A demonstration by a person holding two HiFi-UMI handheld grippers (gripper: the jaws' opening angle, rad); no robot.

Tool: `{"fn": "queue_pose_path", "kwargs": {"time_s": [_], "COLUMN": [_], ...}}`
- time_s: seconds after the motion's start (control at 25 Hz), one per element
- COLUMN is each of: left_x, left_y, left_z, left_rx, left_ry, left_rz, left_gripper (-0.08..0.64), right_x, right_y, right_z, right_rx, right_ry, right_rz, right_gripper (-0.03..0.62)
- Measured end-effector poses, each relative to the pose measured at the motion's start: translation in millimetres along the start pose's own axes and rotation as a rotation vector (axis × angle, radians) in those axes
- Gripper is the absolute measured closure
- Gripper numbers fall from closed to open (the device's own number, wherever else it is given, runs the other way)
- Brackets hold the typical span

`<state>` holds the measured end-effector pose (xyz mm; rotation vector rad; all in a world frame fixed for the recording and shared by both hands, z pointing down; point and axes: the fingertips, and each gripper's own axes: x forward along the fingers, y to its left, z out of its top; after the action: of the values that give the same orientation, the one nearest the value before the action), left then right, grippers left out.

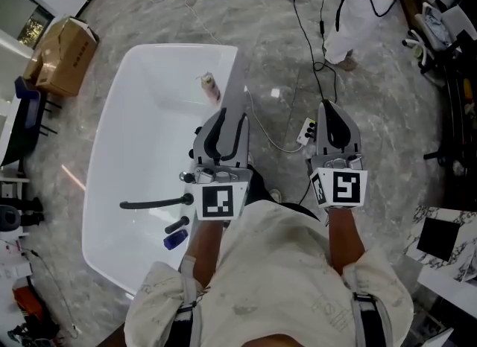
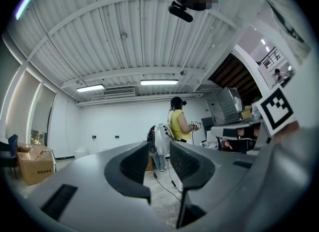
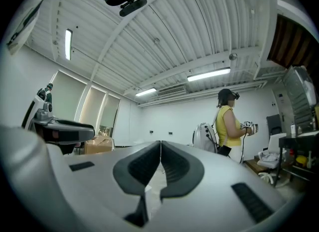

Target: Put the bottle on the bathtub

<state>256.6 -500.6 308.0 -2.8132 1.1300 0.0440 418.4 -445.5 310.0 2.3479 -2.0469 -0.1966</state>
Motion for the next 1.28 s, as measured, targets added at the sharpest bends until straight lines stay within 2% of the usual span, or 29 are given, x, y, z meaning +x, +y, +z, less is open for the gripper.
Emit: {"fn": "queue_pose_path", "kwargs": {"time_s": [0.28,0.48,0.6,1.0,1.28], "left_x": [6,10,13,11,7], "left_y": [-19,-26,-30,-29,-32], "left_z": [4,0,-3,-3,-2], "left_rx": [0.021,0.024,0.037,0.043,0.037], "left_ry": [-0.028,-0.006,0.007,0.019,0.016], "left_rz": [-0.041,-0.067,-0.081,-0.034,-0.032], "left_gripper": [0.555,0.557,0.555,0.555,0.555], "right_x": [-5,-4,-3,-6,-17], "right_y": [-13,-12,-12,-8,-9], "right_z": [-8,-11,-11,-11,-9], "right_rx": [0.017,0.054,0.041,0.014,0.011], "right_ry": [0.014,0.011,0.016,0.026,0.023], "right_rz": [-0.011,0.005,0.017,0.041,0.032], "right_gripper": [0.603,0.603,0.603,0.603,0.603]}}
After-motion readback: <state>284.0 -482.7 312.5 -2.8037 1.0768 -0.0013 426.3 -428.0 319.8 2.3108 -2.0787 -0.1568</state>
